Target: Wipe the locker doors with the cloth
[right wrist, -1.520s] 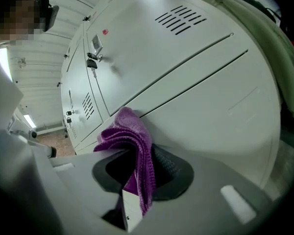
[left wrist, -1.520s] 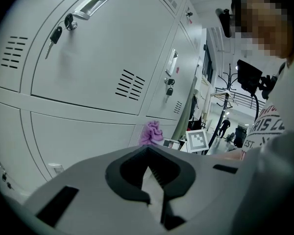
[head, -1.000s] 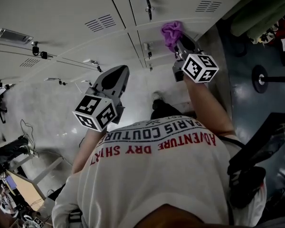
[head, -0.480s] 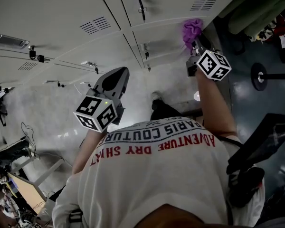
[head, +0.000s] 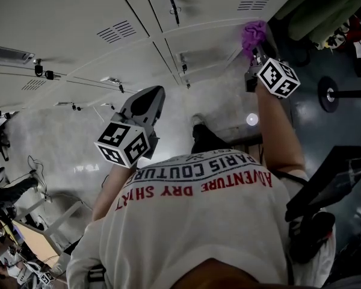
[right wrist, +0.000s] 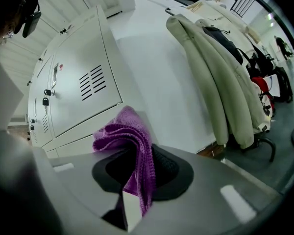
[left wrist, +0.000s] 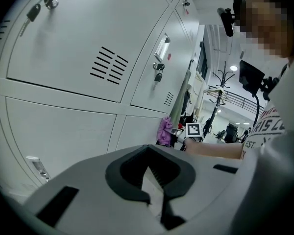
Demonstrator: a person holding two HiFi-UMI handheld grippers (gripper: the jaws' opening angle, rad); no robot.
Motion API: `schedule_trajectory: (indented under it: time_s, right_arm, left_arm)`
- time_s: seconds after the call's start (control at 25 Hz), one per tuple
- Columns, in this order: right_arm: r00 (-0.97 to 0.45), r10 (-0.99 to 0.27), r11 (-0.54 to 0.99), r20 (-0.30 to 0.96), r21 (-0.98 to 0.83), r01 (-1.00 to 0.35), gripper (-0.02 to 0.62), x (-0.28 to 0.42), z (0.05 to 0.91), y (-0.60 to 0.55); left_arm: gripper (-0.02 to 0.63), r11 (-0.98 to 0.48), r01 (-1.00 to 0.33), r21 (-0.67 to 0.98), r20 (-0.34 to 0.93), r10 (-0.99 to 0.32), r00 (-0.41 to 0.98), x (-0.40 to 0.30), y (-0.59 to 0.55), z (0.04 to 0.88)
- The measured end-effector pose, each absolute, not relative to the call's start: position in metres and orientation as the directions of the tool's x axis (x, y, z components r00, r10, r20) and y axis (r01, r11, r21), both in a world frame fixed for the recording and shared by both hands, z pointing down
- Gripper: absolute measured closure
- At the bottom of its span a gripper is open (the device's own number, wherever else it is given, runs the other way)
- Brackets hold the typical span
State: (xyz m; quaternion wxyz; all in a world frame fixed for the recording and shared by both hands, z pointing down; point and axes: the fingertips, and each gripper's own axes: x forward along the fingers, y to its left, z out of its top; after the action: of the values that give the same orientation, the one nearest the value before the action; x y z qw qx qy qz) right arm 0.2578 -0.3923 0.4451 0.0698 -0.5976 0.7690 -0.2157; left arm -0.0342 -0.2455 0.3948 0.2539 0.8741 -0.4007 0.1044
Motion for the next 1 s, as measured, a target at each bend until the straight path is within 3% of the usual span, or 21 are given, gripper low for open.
schedule_trajectory:
  time_s: [0.4, 1.0]
  right_arm:
    - [-0.321, -0.94, 0.239, 0.119, -0.441, -0.865, 0.518, 0.232, 0.436, -0.368]
    - [-0.636, -0.758, 0.53, 0.144, -0.434, -0.729, 0.518, 0.061, 0.462, -0.32]
  left_arm:
    - [0.606, -0.535, -0.762, 0.366, 0.385, -0.658, 0.647, -0.044, -0.235, 0.394]
    - [0.606, -0.433, -0.826, 0.361, 0.398, -0.729, 0.557, -0.103, -0.218, 0.395]
